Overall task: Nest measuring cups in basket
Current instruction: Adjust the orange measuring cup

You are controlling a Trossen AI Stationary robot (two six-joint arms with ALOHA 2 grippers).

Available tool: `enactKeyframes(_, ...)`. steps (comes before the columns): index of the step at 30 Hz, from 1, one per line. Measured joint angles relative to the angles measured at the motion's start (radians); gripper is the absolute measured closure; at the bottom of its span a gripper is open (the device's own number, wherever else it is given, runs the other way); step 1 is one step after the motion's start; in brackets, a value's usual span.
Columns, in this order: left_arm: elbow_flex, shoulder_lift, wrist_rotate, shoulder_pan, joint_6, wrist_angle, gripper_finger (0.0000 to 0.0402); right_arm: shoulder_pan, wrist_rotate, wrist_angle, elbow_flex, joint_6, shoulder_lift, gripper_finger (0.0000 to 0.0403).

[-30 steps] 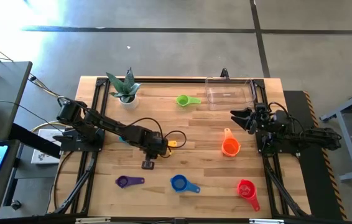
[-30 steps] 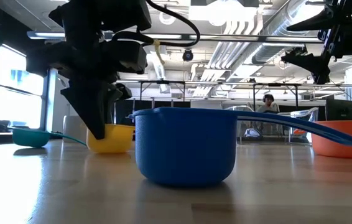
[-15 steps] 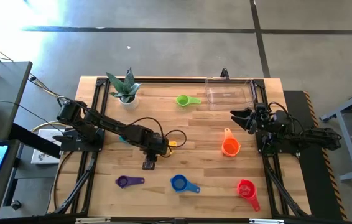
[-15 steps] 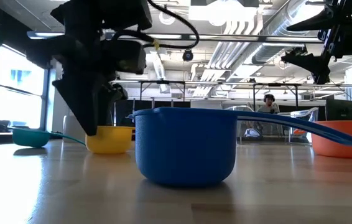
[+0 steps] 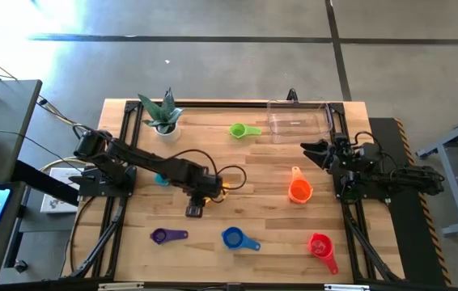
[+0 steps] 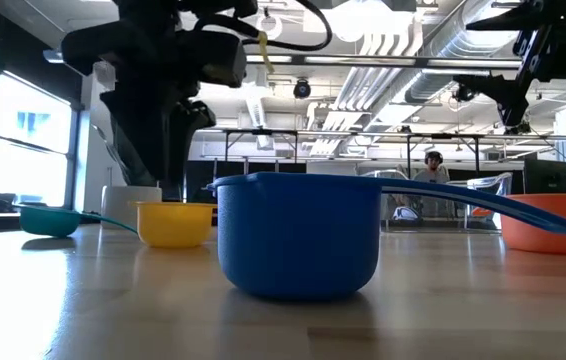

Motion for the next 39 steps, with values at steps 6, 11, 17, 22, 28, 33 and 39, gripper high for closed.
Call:
enactKeyframes(6, 0.083, 0.0, -0.001, 0.03, 0.014, -0.096, 0.0249, 0.0, -0.018, 0.029, 0.0, 0.001, 0.001, 0.0094)
enactKeyframes(11, 0.162, 0.0, -0.019, 0.064, 0.038, -0.181, 0.025, 0.0, -0.03, 0.111, 0.0, -0.019, 0.001, 0.0094)
enactKeyframes(17, 0.267, 0.0, -0.023, 0.107, 0.07, -0.268, 0.0251, 0.0, -0.026, 0.131, 0.038, -0.081, 0.015, 0.0094)
enactKeyframes(22, 0.346, 0.0, -0.054, 0.138, 0.081, -0.313, 0.0252, 0.0, -0.022, 0.07, 0.161, -0.176, 0.107, 0.0094)
enactKeyframes(28, 0.421, 0.0, -0.104, 0.165, 0.105, -0.398, 0.0254, 0.0, -0.005, -0.206, 0.358, -0.159, 0.27, 0.0094)
enactKeyframes(33, 0.442, -0.01, -0.109, 0.171, 0.082, -0.457, 0.0254, 0.0, -0.013, -0.517, 0.517, -0.04, 0.436, 0.0094)
enactKeyframes(39, 0.43, -0.049, -0.11, 0.161, 0.036, -0.466, 0.0255, 0.001, -0.131, -0.76, 0.66, 0.118, 0.629, 0.0094)
